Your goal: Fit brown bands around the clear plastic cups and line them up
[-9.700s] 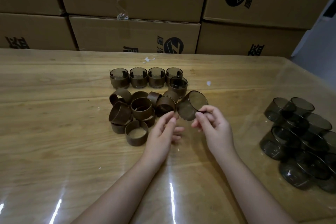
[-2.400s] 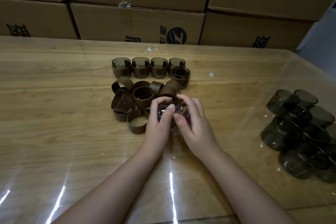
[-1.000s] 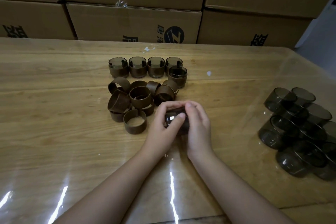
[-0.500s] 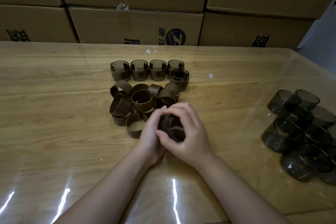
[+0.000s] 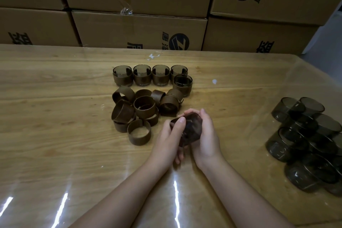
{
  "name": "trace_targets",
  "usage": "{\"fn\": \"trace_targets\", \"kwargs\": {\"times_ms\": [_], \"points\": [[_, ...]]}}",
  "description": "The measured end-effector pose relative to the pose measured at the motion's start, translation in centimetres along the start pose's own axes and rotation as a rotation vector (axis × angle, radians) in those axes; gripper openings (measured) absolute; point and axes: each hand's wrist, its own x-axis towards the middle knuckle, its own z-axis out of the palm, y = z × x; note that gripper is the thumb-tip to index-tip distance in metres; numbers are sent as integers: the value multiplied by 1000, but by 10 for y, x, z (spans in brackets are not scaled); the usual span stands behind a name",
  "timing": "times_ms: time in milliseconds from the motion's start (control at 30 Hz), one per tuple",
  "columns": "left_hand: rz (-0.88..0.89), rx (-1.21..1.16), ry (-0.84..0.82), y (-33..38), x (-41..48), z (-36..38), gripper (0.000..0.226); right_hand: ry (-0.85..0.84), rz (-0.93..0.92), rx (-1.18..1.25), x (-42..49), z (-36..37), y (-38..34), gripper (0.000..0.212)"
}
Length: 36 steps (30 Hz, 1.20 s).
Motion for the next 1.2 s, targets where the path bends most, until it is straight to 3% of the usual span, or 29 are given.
{"fn": "trace_targets", "kwargs": {"times_ms": [167, 267, 367, 500, 667, 900, 1067, 1200], "points": [[-31, -70, 25, 3, 0, 3, 59, -118, 31, 147, 6, -2, -4, 29], [-71, -342, 34, 5, 2, 1, 43, -68, -100, -94, 3, 5, 3, 26], [-85, -580, 34, 7, 2, -5, 44, -110, -269, -330, -4, 13, 8, 25], [-39, -566, -22, 5, 2, -9, 49, -146, -338, -411, -6, 14, 12, 24], [-18, -432, 23, 3, 2, -9, 80, -159, -254, -375, 2, 10, 14, 32], [-6, -170, 108, 2, 4, -1, 69, -101, -64, -226, 10, 7, 11, 46], [89, -425, -72, 5, 1, -7, 45, -165, 37, -203, 13, 5, 9, 50], [59, -561, -133, 7, 1, -9, 48, -113, 72, -135, 15, 2, 8, 51]]}}
